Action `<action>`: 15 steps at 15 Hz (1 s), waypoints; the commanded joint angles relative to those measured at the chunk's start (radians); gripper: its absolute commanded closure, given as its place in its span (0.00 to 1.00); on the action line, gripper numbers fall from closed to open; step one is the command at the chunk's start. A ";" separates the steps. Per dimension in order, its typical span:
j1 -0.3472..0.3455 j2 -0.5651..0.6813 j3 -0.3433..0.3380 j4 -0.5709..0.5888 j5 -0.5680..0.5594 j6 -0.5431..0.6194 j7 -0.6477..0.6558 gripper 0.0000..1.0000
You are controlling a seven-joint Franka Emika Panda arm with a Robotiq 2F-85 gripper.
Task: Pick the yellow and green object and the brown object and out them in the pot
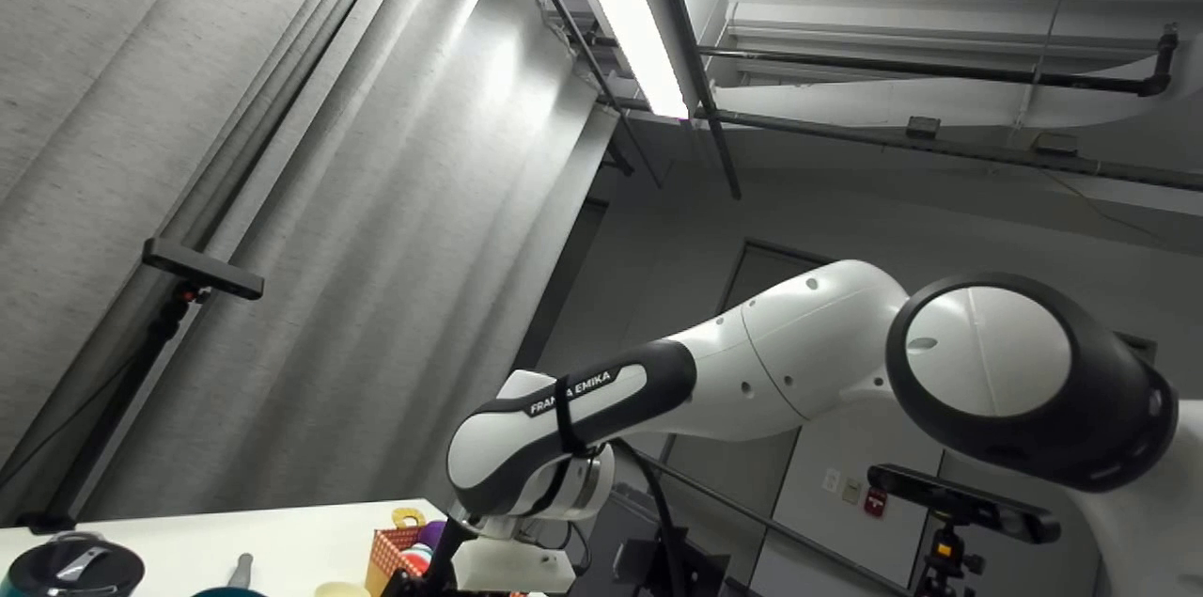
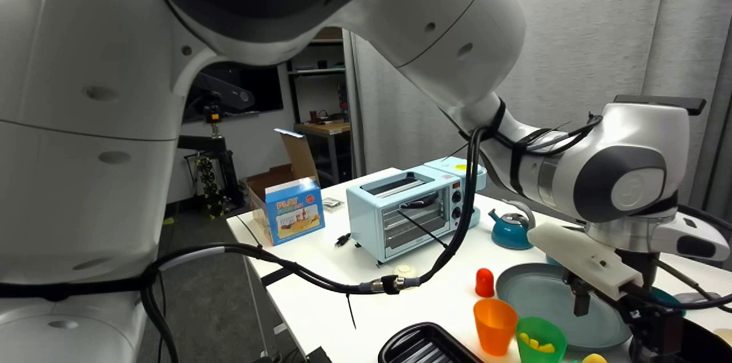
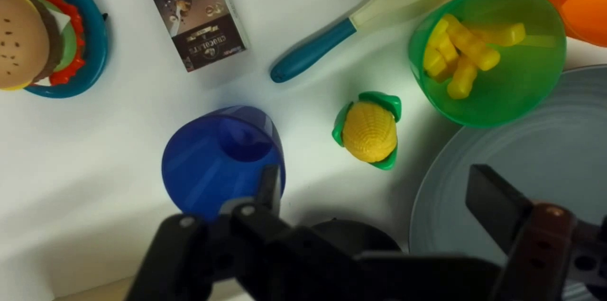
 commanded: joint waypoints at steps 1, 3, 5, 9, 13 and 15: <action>0.007 0.041 0.000 0.020 -0.028 0.036 0.022 0.00; 0.010 0.053 0.001 0.019 -0.027 0.049 0.021 0.00; 0.012 0.063 0.001 0.018 -0.027 0.058 0.023 0.00; 0.015 0.083 -0.001 0.022 -0.027 0.072 0.025 0.00; 0.010 0.105 -0.004 0.042 -0.024 0.070 0.024 0.00; 0.012 0.112 -0.006 0.036 -0.026 0.084 0.030 0.00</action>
